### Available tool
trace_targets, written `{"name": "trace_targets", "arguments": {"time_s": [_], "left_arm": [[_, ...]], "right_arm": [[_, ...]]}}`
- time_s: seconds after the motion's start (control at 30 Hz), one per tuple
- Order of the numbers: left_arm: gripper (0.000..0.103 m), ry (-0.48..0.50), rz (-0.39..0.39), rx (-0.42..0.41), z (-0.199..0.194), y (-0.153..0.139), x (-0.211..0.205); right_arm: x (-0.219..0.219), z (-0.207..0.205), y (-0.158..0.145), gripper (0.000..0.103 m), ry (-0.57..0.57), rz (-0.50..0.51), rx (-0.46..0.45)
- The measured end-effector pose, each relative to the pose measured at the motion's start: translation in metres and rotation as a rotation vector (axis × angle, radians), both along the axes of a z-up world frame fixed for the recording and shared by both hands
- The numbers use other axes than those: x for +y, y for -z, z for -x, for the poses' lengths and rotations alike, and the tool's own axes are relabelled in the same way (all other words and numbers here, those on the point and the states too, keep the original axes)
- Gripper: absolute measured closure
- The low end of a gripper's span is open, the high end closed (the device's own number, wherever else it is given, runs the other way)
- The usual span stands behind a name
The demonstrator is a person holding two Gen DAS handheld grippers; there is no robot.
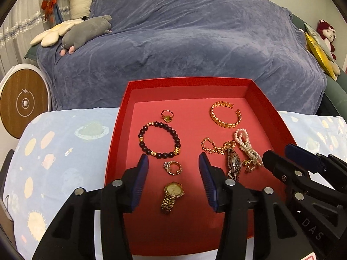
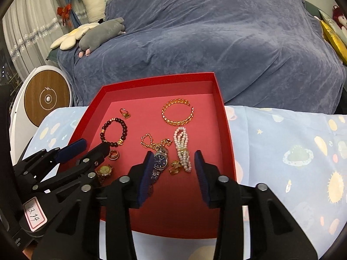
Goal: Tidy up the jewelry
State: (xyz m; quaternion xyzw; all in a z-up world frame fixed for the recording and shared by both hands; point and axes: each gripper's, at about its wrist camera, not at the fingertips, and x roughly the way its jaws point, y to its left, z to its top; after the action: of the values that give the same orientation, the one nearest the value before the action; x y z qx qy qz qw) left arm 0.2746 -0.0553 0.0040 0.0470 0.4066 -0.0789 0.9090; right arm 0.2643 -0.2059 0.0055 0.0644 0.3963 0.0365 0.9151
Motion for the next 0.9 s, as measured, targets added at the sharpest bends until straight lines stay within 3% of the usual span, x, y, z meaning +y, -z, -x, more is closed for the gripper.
{"name": "trace_targets", "arguments": {"time_s": [0.03,0.17,0.4,0.47,0.57,0.7,0.9], "left_arm": [[0.049,0.001,-0.010,-0.009,0.004,-0.002,0.000],[0.045,0.006,-0.015,-0.022,0.026,-0.015,0.001],[0.045,0.024,-0.008,-0.033,0.074,-0.040,0.002],[0.042,0.024,-0.011,-0.031,0.091,-0.044,0.006],[0.035,0.019,-0.024,-0.030,0.118,-0.044,0.014],[0.033,0.006,-0.043,-0.021,0.142,-0.035,0.022],[0.033,-0.007,-0.043,0.002,0.142,-0.026,0.025]], "right_arm": [[0.000,0.005,-0.003,0.063,0.002,0.006,-0.004],[-0.007,0.033,-0.017,0.052,0.034,0.006,-0.019],[-0.005,0.090,-0.038,0.051,0.035,0.028,-0.026],[-0.004,0.108,-0.041,0.046,0.046,0.038,-0.029],[-0.002,0.134,-0.042,0.036,0.044,0.038,-0.027],[0.008,0.149,-0.042,0.034,0.021,0.081,-0.033],[0.012,0.149,-0.036,0.033,0.013,0.100,-0.029]]}}
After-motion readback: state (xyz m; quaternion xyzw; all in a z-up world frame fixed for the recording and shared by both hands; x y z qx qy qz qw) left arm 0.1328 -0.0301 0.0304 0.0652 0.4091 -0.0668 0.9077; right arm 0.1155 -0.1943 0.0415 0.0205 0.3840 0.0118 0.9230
